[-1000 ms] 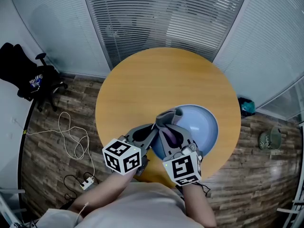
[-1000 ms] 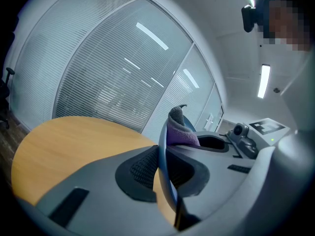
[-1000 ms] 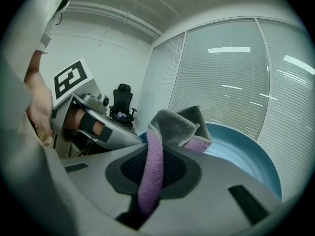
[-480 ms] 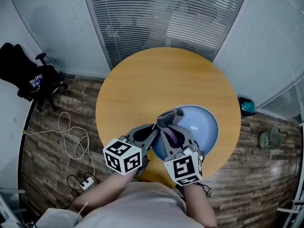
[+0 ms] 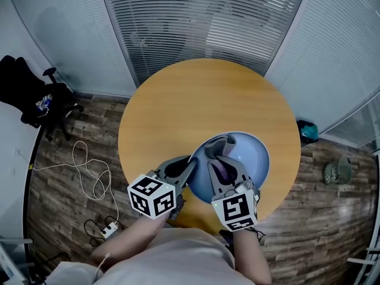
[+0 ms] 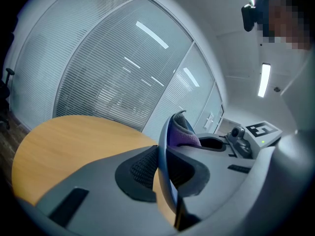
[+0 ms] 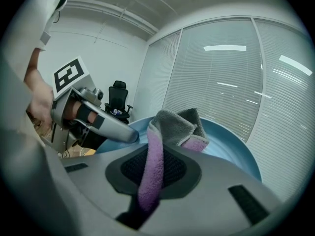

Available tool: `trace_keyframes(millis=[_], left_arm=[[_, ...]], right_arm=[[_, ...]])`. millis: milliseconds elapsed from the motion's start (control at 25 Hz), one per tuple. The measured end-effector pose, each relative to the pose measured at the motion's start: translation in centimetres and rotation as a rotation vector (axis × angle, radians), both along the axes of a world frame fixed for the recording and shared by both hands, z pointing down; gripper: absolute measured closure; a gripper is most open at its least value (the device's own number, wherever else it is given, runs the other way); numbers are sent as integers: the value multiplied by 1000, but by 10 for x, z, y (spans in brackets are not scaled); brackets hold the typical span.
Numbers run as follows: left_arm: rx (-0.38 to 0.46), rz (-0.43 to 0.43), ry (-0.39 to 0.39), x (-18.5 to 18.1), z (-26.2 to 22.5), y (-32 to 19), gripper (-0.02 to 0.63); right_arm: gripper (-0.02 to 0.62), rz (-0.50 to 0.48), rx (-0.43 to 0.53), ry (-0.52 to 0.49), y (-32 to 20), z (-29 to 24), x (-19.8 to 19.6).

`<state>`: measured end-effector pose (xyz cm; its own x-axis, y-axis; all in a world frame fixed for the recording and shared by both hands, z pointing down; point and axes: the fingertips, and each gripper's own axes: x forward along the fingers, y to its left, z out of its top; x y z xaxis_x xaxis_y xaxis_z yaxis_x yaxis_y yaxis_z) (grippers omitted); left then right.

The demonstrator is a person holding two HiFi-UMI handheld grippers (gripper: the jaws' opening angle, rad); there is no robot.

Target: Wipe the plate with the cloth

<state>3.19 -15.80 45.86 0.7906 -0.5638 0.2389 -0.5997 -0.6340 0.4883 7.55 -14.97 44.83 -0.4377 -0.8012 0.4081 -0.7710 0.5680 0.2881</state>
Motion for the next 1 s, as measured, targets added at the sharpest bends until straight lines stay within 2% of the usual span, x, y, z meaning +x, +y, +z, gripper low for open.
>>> trace_keyframes(millis=[1000], left_arm=[[2,-26,8,-7,-1,-11,568]], right_arm=[[545,101,4,-7,-12,2,43]])
